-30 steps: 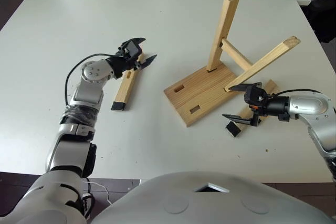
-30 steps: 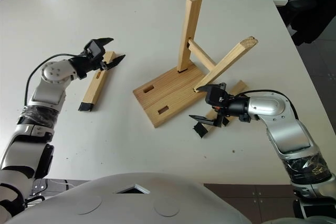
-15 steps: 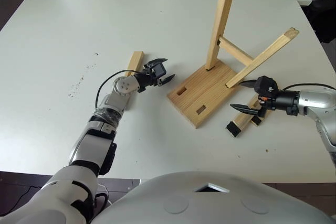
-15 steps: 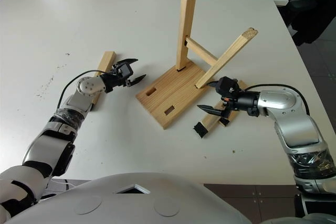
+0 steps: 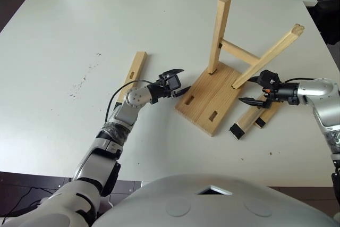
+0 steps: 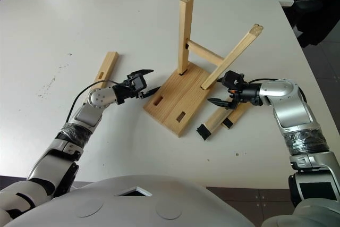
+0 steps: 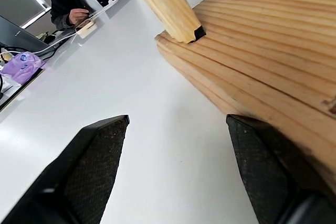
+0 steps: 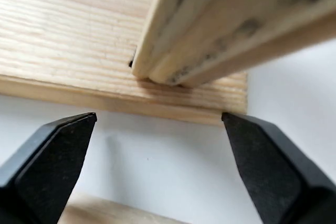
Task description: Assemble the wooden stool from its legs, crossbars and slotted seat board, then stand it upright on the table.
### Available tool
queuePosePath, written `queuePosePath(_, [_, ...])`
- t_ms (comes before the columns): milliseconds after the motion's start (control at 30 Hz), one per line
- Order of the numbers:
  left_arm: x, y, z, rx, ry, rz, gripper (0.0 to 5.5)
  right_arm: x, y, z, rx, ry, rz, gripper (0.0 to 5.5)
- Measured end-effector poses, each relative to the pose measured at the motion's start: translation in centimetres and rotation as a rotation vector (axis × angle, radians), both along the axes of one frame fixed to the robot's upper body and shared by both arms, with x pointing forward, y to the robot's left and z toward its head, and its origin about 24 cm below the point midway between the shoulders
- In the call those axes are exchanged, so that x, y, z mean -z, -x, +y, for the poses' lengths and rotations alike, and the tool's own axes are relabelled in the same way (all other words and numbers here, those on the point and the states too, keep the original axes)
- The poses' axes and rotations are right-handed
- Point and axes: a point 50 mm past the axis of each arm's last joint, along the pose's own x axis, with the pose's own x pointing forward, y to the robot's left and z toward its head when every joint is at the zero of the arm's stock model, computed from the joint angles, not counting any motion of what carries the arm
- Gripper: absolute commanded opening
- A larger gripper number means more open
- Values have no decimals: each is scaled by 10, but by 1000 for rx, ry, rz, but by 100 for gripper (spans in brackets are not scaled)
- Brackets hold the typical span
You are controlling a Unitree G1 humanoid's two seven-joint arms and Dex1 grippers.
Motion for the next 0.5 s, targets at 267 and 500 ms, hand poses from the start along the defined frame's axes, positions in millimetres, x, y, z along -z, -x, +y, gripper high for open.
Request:
queuePosePath(267, [0,7,0,-16,-8,22,344,4,-4,-1,-4,32,-4,443])
queuePosePath(500, [-5,2,13,-37,-48,6,344,15,-11,29,-71,-19,-12,443])
